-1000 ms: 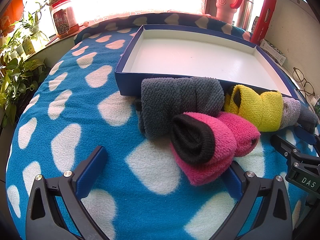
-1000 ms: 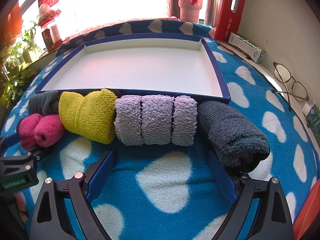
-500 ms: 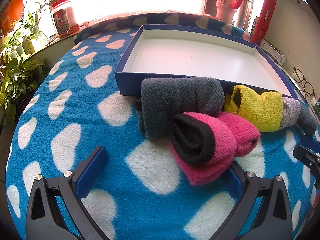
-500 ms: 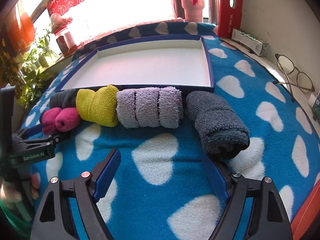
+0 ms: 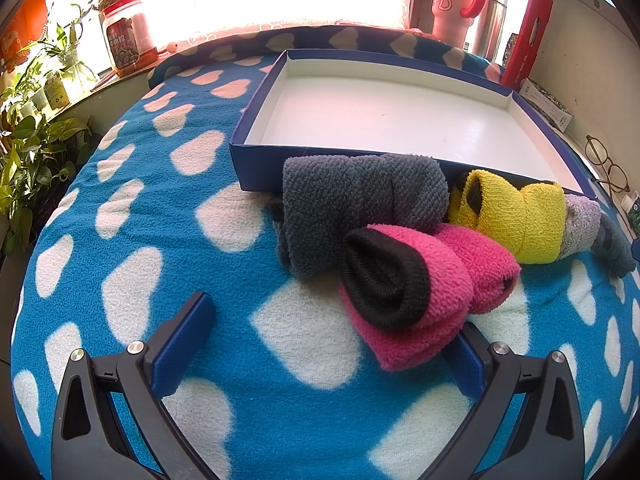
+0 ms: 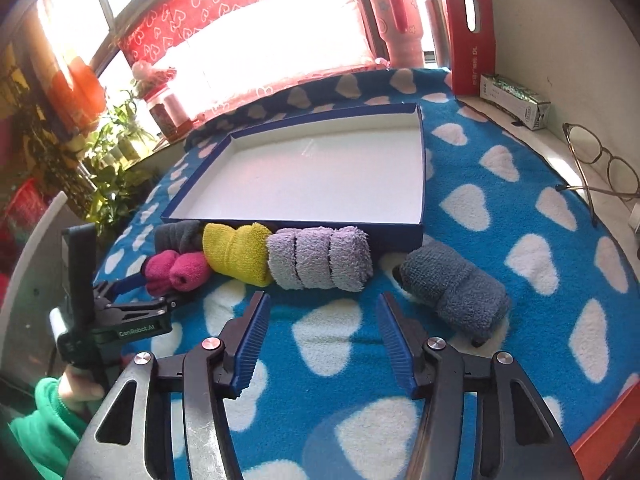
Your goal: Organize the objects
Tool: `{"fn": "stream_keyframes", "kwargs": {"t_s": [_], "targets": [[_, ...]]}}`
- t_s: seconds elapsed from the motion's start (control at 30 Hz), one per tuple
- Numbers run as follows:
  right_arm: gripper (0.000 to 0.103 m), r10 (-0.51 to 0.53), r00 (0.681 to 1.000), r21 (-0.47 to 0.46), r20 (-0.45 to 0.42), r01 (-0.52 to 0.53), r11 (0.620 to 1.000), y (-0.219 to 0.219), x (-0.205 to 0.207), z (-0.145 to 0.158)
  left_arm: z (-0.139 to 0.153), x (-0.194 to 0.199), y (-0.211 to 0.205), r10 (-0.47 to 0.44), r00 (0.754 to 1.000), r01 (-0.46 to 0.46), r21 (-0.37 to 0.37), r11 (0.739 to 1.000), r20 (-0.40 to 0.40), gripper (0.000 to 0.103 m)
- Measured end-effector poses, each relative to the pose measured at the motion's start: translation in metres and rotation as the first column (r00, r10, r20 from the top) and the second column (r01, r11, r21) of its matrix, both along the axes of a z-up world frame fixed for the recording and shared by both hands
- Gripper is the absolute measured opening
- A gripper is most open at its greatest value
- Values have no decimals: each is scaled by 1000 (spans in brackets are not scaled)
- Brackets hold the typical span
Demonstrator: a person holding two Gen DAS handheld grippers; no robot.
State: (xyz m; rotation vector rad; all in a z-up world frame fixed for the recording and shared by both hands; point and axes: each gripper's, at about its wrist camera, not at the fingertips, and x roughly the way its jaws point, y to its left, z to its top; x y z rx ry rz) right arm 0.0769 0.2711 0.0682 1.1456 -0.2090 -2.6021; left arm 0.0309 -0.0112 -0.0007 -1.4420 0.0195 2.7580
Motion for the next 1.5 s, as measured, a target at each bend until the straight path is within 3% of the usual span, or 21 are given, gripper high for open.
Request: {"fn": "stream_keyframes", "kwargs": {"t_s": [0.1, 0.27, 0.4, 0.5, 0.57, 0.7, 0.8, 0.9, 1.1, 1.23, 1.4, 1.5], "targets": [[103, -22, 999, 140, -23, 25, 990, 3, 0, 10, 0, 0, 0, 0, 1000, 0, 0, 1000, 0, 103], [103, -28, 996, 239, 85, 6, 971, 17, -22, -12, 0, 0, 0, 0, 1000, 0, 0, 1000, 0, 103], [103, -64, 992, 395, 106, 17, 918, 19, -44, -31, 0, 0, 0, 0, 1000, 0, 0, 1000, 0, 103], [103, -71, 985, 451, 155, -7, 893, 15, -56, -44, 0, 0, 0, 0, 1000, 0, 0, 1000, 0, 103], [103, -105, 985, 476, 138, 27, 879, 16, -56, -44, 0, 0, 0, 0, 1000, 0, 1, 1000, 0, 103], [103, -71, 992, 315, 102, 36, 948, 16, -36, -21, 0, 0, 0, 0, 1000, 0, 1, 1000, 0, 103], [103, 61, 996, 205, 63, -73, 976, -15, -16, -7, 0, 0, 0, 0, 1000, 0, 1, 1000, 0, 103], [103, 163, 986, 207, 33, -166, 964, -56, -12, -5, 0, 0, 0, 0, 1000, 0, 1, 1000, 0, 103], [103, 288, 955, 223, 74, -298, 928, -114, -16, -26, 2, 8, -6, -43, 999, 43, 31, 999, 17, 102], [103, 328, 944, 222, 37, -328, 918, -113, 2, -18, 6, 26, -16, -65, 998, 63, 97, 993, 11, 102], [103, 292, 956, 125, 27, -293, 948, -87, 15, -9, 15, 46, -21, -83, 997, 83, 162, 983, -8, 102], [103, 240, 970, 96, 29, -242, 966, -78, 18, -10, 17, 54, -15, -91, 996, 92, 155, 984, -19, 102]]}}
